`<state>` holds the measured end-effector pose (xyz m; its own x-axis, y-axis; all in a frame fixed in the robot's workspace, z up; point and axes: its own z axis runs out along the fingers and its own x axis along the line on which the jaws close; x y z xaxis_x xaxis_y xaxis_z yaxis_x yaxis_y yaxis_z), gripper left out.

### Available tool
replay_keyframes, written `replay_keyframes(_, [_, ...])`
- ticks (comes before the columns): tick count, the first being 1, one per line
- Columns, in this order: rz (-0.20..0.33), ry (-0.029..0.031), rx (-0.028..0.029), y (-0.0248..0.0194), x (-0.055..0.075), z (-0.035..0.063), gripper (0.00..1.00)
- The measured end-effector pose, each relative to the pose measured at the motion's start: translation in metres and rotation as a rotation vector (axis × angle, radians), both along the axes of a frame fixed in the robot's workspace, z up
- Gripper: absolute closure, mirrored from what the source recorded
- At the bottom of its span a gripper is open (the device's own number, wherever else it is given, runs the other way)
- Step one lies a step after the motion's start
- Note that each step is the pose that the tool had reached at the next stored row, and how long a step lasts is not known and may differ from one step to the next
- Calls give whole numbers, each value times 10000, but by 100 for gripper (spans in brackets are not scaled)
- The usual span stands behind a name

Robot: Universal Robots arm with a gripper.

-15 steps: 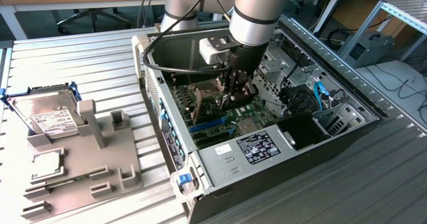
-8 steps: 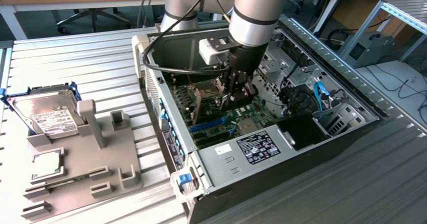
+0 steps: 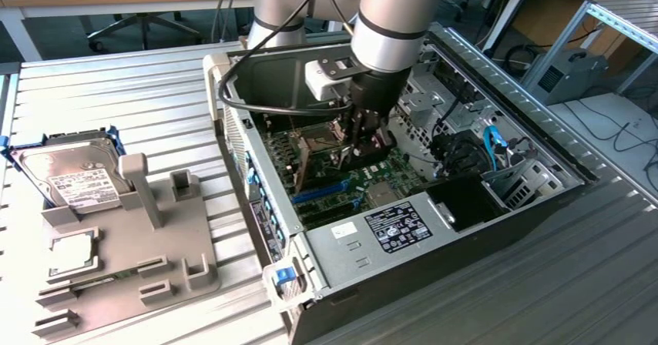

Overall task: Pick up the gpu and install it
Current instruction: 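Insert the gpu into the slot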

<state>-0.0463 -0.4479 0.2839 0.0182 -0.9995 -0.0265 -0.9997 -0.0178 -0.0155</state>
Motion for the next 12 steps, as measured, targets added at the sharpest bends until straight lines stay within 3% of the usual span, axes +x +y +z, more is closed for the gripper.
replay_keyframes(10, [0,1,0,-6,-35,-4,74])
replay_keyframes(11, [-109,2,-3,-9,-49,-6,74])
replay_keyframes(12, [-557,0,0,-22,-78,-12,74])
